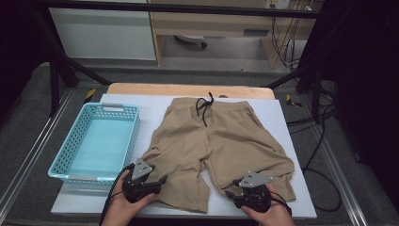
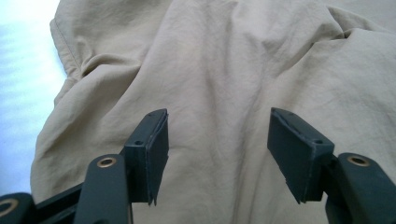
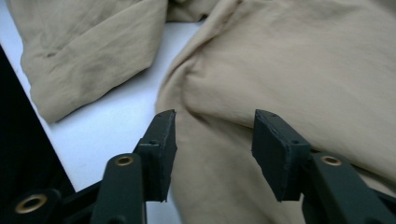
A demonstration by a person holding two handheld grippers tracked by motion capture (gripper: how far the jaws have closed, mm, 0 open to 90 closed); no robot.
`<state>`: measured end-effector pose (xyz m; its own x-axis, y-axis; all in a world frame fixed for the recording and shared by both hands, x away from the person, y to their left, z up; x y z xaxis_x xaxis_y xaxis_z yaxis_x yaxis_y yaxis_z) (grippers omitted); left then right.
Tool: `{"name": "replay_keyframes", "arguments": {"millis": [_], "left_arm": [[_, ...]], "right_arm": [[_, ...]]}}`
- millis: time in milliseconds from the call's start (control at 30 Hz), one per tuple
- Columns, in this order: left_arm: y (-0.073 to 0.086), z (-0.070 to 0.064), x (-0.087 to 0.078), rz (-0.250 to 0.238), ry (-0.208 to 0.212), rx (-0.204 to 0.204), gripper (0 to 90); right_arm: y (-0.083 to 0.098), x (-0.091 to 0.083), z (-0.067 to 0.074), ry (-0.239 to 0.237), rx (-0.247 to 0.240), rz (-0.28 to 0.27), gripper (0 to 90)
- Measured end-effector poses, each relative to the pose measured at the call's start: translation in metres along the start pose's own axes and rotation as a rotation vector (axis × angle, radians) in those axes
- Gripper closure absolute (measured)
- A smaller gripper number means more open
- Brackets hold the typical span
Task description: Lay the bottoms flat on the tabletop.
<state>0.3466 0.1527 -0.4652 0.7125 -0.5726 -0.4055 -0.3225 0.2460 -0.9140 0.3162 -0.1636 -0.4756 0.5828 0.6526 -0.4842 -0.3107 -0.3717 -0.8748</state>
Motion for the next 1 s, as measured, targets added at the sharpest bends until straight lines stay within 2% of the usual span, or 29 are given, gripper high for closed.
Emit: {"name": "replay_keyframes", "arguments": {"millis": [200, 333, 433, 567, 667, 767, 1000], "left_arm": [[0.001, -0.002, 0.001, 0.004, 0.006, 0.001, 38.4], [0.002, -0.002, 0.002, 0.009, 0.008, -0.002, 38.4], [0.002, -0.003, 0.002, 0.008, 0.012, -0.003, 38.4], [0.002, -0.004, 0.002, 0.009, 0.013, -0.002, 38.4], [0.002, -0.004, 0.003, 0.010, 0.013, -0.004, 38.4], [0.002, -0.004, 0.003, 0.009, 0.014, -0.004, 38.4], [0.001, -0.004, 0.002, 0.008, 0.014, -0.004, 38.4]], "right_arm": [[0.000, 0.009, 0.010, -0.028, -0.028, 0.038, 43.2], [0.001, 0.013, 0.018, -0.042, -0.056, 0.060, 43.9], [0.001, 0.016, 0.021, -0.044, -0.064, 0.078, 52.8], [0.000, 0.018, 0.019, -0.052, -0.046, 0.077, 78.7], [-0.001, 0.019, 0.018, -0.041, -0.041, 0.086, 90.0], [-0.003, 0.020, 0.022, -0.040, -0.036, 0.097, 90.0], [-0.017, 0.033, 0.055, -0.081, -0.015, 0.081, 90.0]]}}
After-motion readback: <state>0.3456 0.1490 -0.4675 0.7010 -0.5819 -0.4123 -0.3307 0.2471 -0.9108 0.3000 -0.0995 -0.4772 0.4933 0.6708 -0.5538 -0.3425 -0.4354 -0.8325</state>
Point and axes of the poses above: each handheld gripper's, and its own axes: x roughly forward along the jaws, y roughly out of its underside, z roughly to its left, the point moved 5 cm from there along x, roughly forward along the jaws, and after that the axes turned 14 degrees about -z, right-handed, at the moved point
